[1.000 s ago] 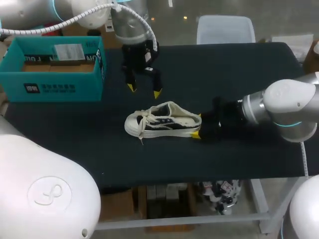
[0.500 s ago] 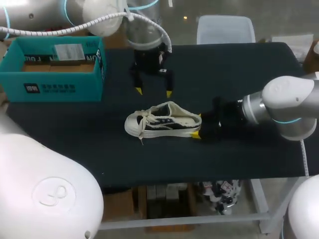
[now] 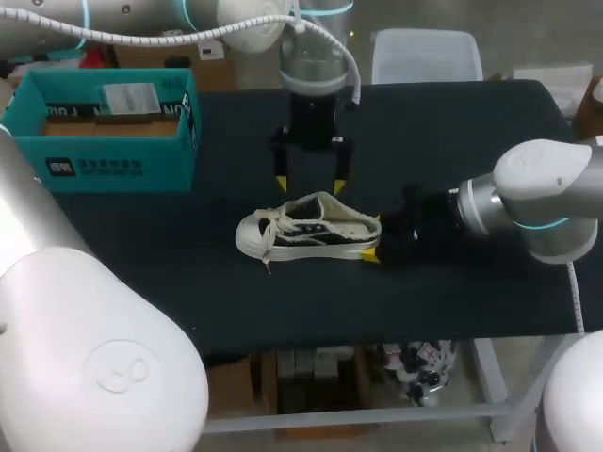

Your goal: Open the shoe tongue, take the insole out of the shoe, put the insole back into the shoe, and pack the shoe into the shoebox

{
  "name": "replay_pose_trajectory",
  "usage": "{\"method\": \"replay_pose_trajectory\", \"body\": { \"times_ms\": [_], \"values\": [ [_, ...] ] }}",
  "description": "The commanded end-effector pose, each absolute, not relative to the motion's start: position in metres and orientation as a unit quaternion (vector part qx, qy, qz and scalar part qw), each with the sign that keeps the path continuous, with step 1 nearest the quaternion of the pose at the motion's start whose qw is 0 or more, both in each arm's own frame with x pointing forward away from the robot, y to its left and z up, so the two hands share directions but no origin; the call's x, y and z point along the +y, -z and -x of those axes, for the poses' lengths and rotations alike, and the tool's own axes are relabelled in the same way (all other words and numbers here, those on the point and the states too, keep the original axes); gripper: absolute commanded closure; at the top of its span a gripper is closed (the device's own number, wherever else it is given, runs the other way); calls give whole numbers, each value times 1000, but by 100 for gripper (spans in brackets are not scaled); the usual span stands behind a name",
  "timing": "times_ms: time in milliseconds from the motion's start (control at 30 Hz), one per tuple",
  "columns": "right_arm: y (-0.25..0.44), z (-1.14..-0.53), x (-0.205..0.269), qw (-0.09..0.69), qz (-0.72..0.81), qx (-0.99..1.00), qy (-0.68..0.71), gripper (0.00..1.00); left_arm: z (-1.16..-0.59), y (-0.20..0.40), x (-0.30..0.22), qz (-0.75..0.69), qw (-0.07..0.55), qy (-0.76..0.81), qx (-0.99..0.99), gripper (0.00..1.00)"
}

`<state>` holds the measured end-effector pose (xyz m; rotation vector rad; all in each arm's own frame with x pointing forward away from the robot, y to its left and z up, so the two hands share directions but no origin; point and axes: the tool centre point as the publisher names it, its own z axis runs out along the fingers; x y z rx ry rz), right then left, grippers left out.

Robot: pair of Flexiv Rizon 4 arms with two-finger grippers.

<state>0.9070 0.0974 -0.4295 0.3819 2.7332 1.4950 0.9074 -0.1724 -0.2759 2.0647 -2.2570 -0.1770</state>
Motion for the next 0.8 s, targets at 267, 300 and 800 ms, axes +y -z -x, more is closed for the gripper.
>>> {"method": "replay_pose_trajectory", "body": {
  "times_ms": [267,300,800],
  "values": [
    [437,-908,98,1,-121,870,-478,100,-886,301,-175,-682,25,130,-719,26],
    [437,-908,98,1,-121,870,-478,100,-883,302,-174,-682,25,131,-719,26],
    [437,-908,98,1,-121,870,-478,100,-905,312,-162,-706,-15,104,-700,29]
  ]
}}
